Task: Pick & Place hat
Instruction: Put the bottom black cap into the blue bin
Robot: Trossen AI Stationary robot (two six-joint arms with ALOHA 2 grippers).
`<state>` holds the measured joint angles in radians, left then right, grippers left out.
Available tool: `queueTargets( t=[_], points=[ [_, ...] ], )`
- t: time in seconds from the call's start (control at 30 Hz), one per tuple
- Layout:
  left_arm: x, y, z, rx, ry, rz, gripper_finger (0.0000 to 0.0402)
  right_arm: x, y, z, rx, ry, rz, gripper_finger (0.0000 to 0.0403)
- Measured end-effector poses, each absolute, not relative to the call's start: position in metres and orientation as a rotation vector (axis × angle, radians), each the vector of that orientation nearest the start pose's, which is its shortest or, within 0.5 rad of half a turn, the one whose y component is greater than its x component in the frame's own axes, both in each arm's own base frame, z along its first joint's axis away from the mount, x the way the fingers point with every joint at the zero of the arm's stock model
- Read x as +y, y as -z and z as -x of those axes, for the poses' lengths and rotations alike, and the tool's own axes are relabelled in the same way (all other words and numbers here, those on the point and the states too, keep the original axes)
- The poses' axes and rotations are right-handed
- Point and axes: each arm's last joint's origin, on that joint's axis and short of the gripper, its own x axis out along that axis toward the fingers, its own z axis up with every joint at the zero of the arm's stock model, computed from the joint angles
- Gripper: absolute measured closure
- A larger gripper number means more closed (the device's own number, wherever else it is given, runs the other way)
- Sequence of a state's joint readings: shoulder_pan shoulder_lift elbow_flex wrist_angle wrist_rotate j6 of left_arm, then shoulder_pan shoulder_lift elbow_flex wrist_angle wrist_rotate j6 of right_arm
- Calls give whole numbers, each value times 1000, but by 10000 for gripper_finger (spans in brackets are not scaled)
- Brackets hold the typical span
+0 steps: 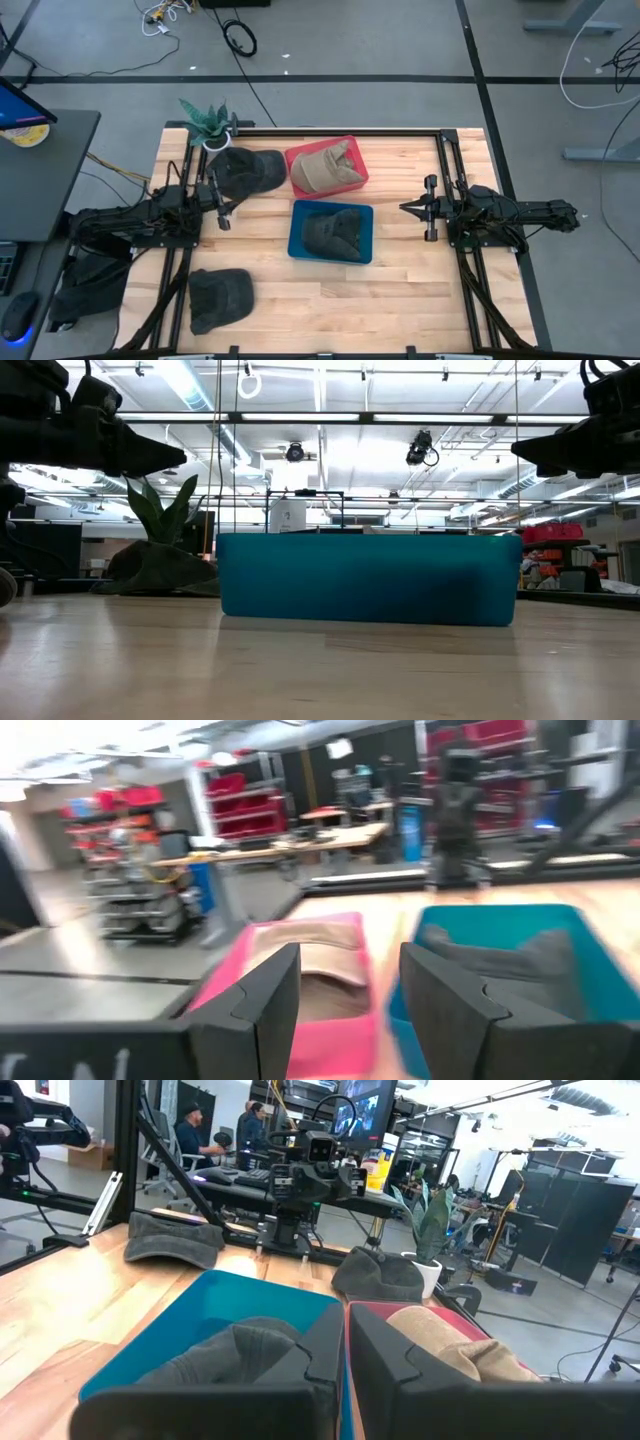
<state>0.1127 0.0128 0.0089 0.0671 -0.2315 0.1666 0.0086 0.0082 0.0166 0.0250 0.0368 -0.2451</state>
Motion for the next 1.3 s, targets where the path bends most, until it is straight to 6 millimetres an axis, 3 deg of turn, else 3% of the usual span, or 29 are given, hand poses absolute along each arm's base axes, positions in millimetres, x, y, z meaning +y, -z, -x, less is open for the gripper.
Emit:
queueTargets(
  t=[0.27, 0.63, 0.77, 1.13, 1.3],
  points=[
    [17, -179, -95, -128, -341, -52, 225, 0, -171, -97, -30, 32, 244, 379],
    [7, -207, -89, -431, 64, 252, 225, 0, -171, -97, -30, 32, 244, 379],
    [2, -219, -82, -543, 231, 241, 225, 0, -171, -97, -30, 32, 244, 379],
    [-8, -231, -71, -678, 418, 274, 225, 0, -171, -97, -30, 32, 244, 379],
    [-16, -247, -64, -724, 529, 236, 225, 0, -171, -97, -30, 32, 244, 379]
  ],
)
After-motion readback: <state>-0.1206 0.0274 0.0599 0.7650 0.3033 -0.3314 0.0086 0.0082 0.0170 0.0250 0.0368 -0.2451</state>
